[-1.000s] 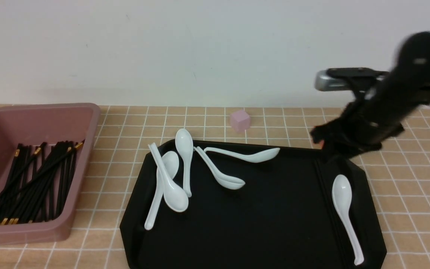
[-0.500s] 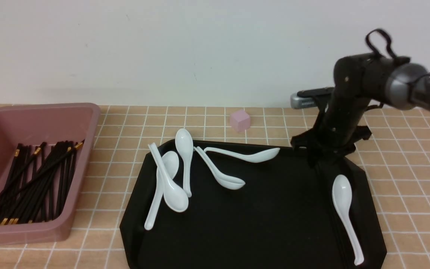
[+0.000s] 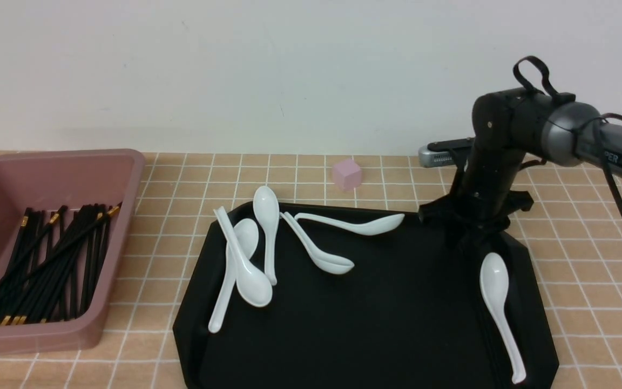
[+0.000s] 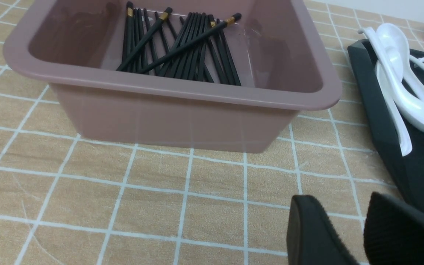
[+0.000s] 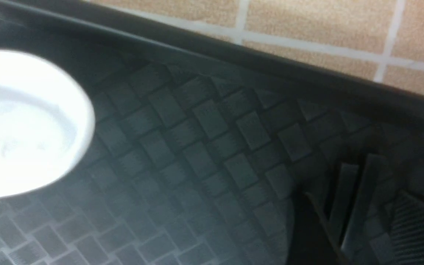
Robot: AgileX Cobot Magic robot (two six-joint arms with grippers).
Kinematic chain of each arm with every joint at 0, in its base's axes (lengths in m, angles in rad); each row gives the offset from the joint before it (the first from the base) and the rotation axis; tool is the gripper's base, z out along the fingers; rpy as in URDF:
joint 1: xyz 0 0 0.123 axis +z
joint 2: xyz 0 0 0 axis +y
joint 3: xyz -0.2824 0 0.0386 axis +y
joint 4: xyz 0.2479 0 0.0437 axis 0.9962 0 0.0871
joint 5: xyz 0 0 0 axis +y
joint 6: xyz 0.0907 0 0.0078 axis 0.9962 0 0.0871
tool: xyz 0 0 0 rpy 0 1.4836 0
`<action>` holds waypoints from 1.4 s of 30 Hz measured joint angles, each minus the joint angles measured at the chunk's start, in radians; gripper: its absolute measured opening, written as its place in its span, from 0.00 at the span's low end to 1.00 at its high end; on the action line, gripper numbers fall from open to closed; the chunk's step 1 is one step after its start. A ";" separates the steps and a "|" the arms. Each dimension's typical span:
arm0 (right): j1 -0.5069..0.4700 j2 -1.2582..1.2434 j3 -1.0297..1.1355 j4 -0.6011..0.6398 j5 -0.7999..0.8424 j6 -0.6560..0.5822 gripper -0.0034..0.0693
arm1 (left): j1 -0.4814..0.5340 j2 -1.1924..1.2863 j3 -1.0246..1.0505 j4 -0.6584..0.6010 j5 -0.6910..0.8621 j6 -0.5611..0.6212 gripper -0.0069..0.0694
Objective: On brown tablecloth take chopsticks from black tray and put them in box.
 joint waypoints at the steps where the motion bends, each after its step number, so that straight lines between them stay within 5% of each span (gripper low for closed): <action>1: 0.012 0.000 -0.001 -0.004 0.004 0.002 0.44 | 0.000 0.000 0.000 0.000 0.000 0.000 0.40; 14: 0.124 0.001 -0.001 -0.080 0.048 0.006 0.21 | 0.000 0.000 0.000 0.000 0.000 0.000 0.40; 33: 0.143 -0.122 -0.182 -0.042 0.192 -0.082 0.21 | 0.000 0.000 0.000 0.000 0.000 0.000 0.40; 42: 0.142 -0.178 -0.350 0.190 0.217 -0.122 0.21 | 0.000 0.000 0.000 0.000 0.000 0.000 0.40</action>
